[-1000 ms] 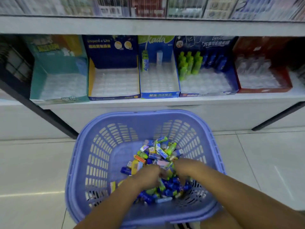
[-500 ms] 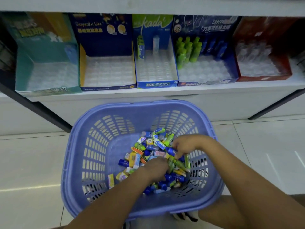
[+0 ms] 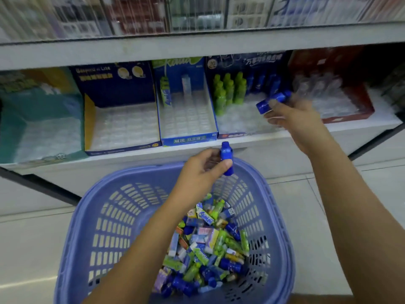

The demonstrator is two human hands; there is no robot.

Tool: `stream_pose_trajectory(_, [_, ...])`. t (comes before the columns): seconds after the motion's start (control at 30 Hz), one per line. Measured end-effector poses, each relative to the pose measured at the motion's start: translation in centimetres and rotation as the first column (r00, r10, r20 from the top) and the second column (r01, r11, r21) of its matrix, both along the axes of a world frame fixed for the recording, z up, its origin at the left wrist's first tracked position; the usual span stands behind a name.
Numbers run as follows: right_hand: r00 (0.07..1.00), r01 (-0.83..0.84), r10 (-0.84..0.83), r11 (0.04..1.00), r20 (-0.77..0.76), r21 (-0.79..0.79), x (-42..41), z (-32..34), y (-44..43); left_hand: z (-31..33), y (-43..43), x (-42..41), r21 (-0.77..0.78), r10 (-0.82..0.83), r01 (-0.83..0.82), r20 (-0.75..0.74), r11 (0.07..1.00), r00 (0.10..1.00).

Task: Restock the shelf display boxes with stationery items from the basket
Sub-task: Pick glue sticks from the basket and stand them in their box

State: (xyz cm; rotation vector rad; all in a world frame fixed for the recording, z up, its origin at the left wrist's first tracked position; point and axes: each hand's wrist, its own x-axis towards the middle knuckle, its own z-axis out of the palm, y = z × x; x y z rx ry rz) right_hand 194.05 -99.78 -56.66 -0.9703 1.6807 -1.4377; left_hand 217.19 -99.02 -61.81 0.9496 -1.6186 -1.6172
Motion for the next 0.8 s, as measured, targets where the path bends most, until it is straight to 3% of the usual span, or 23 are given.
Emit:
stream_pose_trajectory(0.07, [0.958,0.130,-0.117,0.991,-0.263,0.035,-1.7,-0.1,-2.4,1.2,-0.7,-0.3,0.029,0.052,-0.050,-0.088,0.998,0.995])
stream_pose_trajectory(0.17, [0.709,0.213,-0.105,0.975,-0.698,0.070,-3.3,-0.2,-5.3,1.9,-1.2,-0.5,0.069,0.116,-0.107,-0.135,0.992,0.984])
stream_pose_trajectory(0.27, [0.523,0.111,0.019,0.990,-0.852,0.090,-3.6,0.1,-7.0,1.8,-1.3,-0.5,0.082,0.141,-0.131,-0.128,0.988,0.982])
stream_pose_trajectory(0.47, [0.331,0.002,0.244,0.966,-0.911,0.260,-4.1,1.8,-8.6,1.2,-1.4,-0.4,0.102,0.148,-0.136,-0.117,0.985,0.982])
stream_pose_trajectory(0.8, [0.296,0.052,0.455,0.870,-0.840,0.490,-4.0,4.1,-9.6,1.4,-1.2,-1.0,0.136,0.135,-0.117,-0.134,0.984,0.982])
